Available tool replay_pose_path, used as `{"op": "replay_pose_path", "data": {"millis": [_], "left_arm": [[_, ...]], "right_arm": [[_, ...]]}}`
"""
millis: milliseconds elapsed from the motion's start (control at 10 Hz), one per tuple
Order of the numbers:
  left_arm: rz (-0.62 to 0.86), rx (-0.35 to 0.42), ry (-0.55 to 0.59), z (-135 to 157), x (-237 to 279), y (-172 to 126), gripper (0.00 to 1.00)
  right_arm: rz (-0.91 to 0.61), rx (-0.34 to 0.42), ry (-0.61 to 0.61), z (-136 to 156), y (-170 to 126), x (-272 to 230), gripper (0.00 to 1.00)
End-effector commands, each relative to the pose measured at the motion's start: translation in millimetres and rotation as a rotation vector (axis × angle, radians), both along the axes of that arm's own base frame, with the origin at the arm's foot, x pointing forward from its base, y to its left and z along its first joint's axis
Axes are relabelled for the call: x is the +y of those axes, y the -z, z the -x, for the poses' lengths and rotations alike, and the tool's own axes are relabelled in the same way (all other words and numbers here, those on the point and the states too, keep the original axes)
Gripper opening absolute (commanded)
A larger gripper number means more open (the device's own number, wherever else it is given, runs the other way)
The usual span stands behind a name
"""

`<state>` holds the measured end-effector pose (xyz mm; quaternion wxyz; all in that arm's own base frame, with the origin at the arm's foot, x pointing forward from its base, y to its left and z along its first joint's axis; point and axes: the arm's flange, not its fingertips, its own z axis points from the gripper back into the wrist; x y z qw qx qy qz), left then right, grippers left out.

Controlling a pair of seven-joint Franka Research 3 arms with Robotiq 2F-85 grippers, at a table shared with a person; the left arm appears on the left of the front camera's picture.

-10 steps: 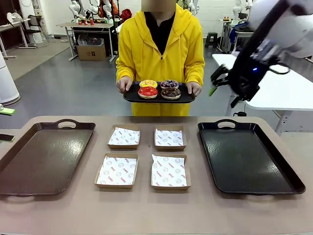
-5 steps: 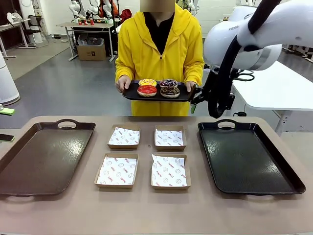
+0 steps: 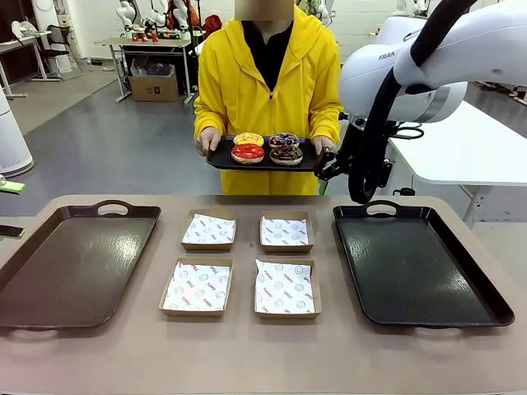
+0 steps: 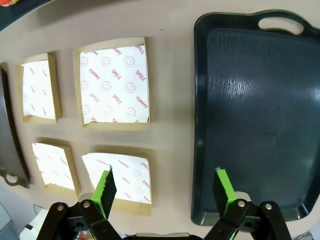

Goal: Individually package the donuts and arrange them on the tray.
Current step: Pick up one Paper togo box.

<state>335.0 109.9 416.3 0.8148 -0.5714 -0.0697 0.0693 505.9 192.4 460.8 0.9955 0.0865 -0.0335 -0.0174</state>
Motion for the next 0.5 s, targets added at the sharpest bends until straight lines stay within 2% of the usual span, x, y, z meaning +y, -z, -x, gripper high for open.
{"op": "replay_pose_path", "data": {"millis": [0,400], "left_arm": [[0.004,-0.01,-0.007,0.7,0.1,0.4,1.0],[0.004,-0.01,-0.007,0.7,0.1,0.4,1.0]], "right_arm": [[-0.007,0.003,0.004,0.0,-1.6,0.6,1.0],[-0.007,0.003,0.004,0.0,-1.6,0.6,1.0]]}}
